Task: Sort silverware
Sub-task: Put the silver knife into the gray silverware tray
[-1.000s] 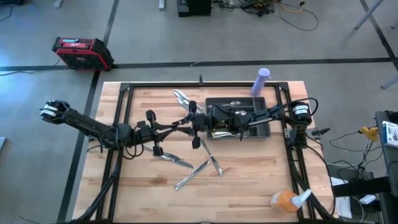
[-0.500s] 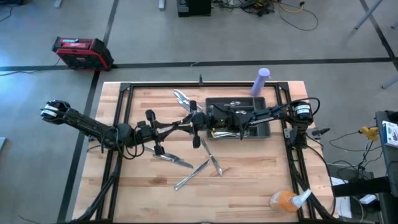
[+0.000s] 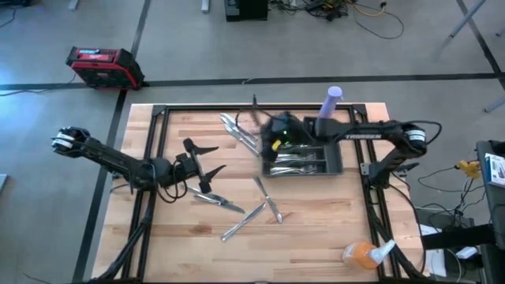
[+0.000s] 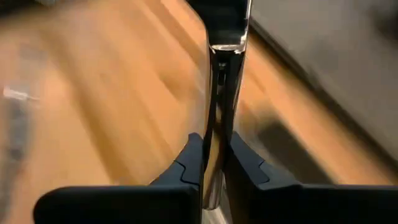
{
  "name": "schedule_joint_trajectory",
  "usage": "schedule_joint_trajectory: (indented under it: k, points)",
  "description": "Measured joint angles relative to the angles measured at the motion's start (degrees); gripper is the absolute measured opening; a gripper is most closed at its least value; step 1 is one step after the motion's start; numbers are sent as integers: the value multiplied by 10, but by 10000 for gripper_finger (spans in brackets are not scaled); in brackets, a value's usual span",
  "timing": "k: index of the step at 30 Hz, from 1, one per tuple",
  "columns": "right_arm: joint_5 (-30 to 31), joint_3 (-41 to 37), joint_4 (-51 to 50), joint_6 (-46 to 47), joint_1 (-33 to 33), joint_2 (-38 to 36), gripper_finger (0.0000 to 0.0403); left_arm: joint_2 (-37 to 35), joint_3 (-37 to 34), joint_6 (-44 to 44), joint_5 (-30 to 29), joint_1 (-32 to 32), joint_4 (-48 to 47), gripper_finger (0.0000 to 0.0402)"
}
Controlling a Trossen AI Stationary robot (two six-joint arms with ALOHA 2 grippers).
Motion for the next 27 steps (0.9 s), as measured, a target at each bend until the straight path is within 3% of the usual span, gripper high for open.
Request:
schedule_joint_trajectory:
  k: [4, 8, 14, 27]
  points:
    - [-19, -7, -258, 148, -55, -5, 18, 35, 0, -3, 0, 13, 14, 269]
    - [-46, -37, -381, 188, -102, 0, 18, 76, 0, -9, 1, 28, 36, 261]
    - [-127, -110, -380, 206, -165, -2, 18, 128, 0, -24, 0, 35, 40, 264]
    - [-167, -270, -337, 278, -182, -7, 18, 124, 0, 8, -15, 35, 42, 255]
